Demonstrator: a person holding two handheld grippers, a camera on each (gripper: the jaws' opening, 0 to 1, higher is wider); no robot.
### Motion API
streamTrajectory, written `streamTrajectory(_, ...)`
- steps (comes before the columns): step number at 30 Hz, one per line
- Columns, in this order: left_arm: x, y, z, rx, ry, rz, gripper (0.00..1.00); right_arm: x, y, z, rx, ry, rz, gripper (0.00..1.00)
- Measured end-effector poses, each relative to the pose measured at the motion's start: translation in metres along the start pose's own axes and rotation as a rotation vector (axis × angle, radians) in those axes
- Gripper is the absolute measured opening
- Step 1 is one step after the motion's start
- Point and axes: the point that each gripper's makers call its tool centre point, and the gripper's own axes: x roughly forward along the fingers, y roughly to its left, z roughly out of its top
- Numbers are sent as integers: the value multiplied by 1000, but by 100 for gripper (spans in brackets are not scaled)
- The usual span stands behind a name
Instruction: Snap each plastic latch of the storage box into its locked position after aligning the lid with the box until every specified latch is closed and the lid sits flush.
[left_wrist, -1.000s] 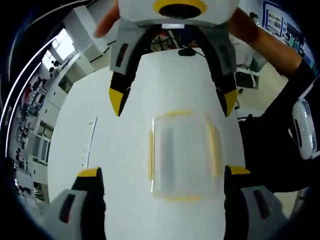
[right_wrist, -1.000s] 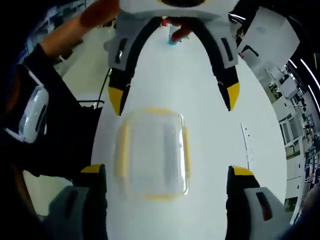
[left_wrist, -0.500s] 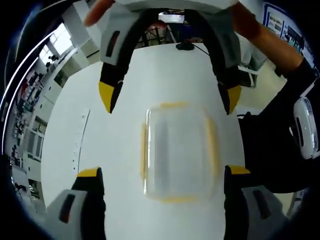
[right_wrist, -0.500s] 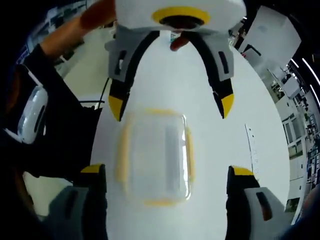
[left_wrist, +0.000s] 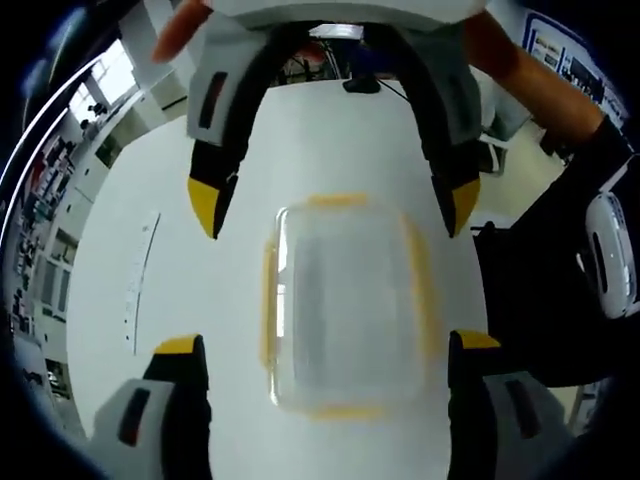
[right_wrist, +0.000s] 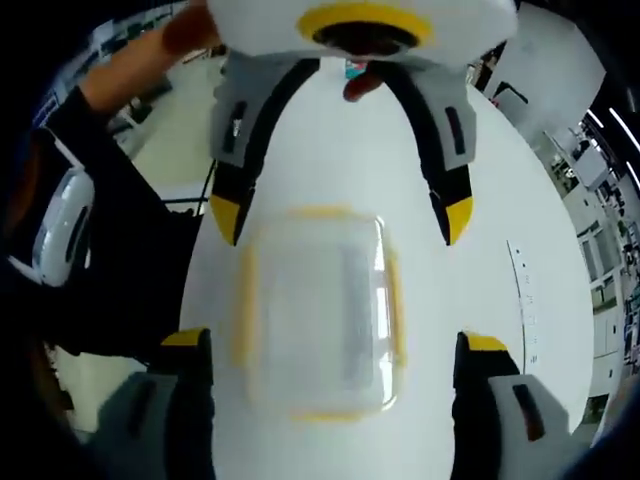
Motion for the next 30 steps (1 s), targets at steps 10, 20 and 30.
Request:
streamTrajectory(10, 16, -5, -3, -11, -7, -48, 100, 9, 6, 0, 15, -17, 48, 100)
streamTrajectory(20, 25, -7, -5, -19, 0, -62, 100, 12, 6, 2, 34, -42, 65, 100)
streamTrajectory(30, 38, -10, -8, -16, 13, -81, 100, 28, 7, -6, 37, -15, 82, 100)
